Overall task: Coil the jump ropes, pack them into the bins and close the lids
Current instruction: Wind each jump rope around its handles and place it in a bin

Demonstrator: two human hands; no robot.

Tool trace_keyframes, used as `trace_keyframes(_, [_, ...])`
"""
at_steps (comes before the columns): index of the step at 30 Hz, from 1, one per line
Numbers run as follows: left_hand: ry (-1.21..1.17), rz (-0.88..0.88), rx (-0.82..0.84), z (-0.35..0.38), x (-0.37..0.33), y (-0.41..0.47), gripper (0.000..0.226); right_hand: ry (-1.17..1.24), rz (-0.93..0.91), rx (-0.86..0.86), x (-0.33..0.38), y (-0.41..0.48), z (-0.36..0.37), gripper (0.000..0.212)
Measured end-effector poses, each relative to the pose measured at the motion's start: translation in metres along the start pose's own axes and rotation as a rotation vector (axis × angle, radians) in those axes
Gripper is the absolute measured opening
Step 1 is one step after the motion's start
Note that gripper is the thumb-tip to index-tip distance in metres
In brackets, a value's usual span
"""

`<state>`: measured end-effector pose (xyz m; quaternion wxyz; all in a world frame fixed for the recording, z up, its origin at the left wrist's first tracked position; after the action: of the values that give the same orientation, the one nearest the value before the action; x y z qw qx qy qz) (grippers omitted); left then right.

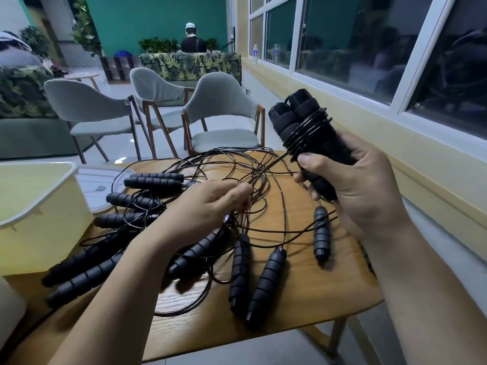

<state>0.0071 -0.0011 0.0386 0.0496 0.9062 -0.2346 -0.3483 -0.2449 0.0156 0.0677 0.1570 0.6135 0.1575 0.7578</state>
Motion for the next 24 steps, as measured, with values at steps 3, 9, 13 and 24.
trace_keyframes(3, [-0.108, -0.058, -0.040, -0.005, 0.009, 0.000, 0.050, -0.006, -0.022, -0.012, -0.002, 0.002, -0.005, 0.039])
trace_keyframes(9, [-0.182, -0.013, -0.066, -0.014, 0.021, -0.002, 0.039, -0.017, -0.051, -0.038, -0.001, 0.003, -0.009, 0.038])
trace_keyframes(13, [-0.046, -0.048, -0.187, -0.017, 0.025, -0.001, 0.034, 0.002, -0.081, -0.076, 0.004, 0.003, -0.012, 0.035])
trace_keyframes(24, [0.351, -0.350, -0.515, -0.030, 0.059, 0.004, 0.045, 0.000, -0.134, -0.112, 0.009, 0.004, -0.019, 0.042])
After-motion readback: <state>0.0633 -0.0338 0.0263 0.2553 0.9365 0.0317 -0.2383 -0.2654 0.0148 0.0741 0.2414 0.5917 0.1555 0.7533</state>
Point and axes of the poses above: each hand's wrist, its own y-axis towards the middle knuckle, its own z-axis out of the palm, x = y × z, the point moved 1 cm from there along y, towards the middle knuckle, and after that the axes turned 4 degrees about y, right-handed, at the moved point
